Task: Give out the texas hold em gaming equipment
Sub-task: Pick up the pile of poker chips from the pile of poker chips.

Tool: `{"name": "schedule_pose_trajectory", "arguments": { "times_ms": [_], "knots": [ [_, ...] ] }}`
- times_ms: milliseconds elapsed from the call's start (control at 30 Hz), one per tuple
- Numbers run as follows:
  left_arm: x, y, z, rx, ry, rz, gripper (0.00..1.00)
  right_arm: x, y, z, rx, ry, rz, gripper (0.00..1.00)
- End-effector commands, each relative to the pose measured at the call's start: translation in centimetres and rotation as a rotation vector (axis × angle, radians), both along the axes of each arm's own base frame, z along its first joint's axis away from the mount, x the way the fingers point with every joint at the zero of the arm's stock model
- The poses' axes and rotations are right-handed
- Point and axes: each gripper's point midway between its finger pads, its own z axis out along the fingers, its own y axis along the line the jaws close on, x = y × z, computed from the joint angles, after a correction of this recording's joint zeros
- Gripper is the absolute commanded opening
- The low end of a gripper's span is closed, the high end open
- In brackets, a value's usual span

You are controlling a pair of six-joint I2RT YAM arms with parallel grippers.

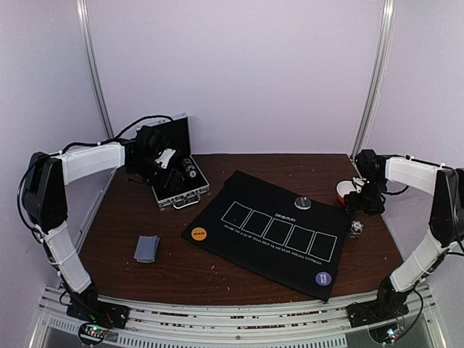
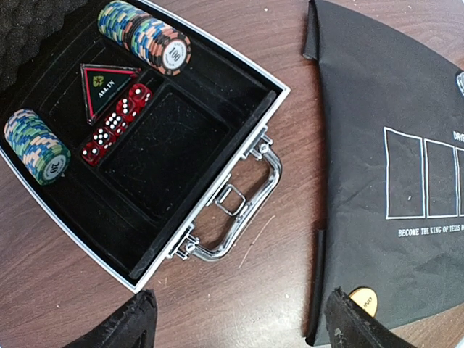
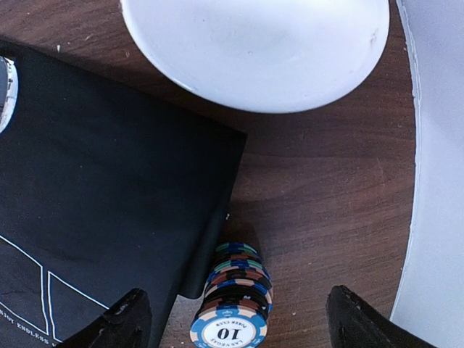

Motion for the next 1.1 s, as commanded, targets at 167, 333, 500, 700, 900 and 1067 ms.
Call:
{"name": "schedule_pose_trajectory", "arguments": {
  "times_ms": [167,333,500,700,900,1067],
  "knots": [
    [0.2,0.0,0.6,-0.008,-0.049,-0.022,0.83,-1.6,-0.2,-2.1,0.006,0.072,-0.047,0.88],
    [0.1,0.2,0.7,-0.002,-0.056,-0.024,0.83,-2.1,0.2,-3.4,0.028,0.131,-0.056,0.77],
    [-0.1,0.4,1.0,0.007,-0.066,-0.026,0.83,-2.4,0.0,-3.6,0.017,0.141,-0.073,0.68],
    [-0.1,0.5,1.3,0.007,-0.074,-0.028,0.84,-2.4,-0.4,-3.4,-0.003,0.136,-0.086,0.61],
    [-0.1,0.9,1.9,0.026,-0.101,-0.029,0.84,-2.6,-0.5,-3.6,-0.012,0.146,-0.096,0.59],
    [-0.3,0.9,2.4,0.024,-0.111,-0.033,0.84,-2.8,-0.5,-4.0,-0.009,0.162,-0.099,0.55]
  ]
}}
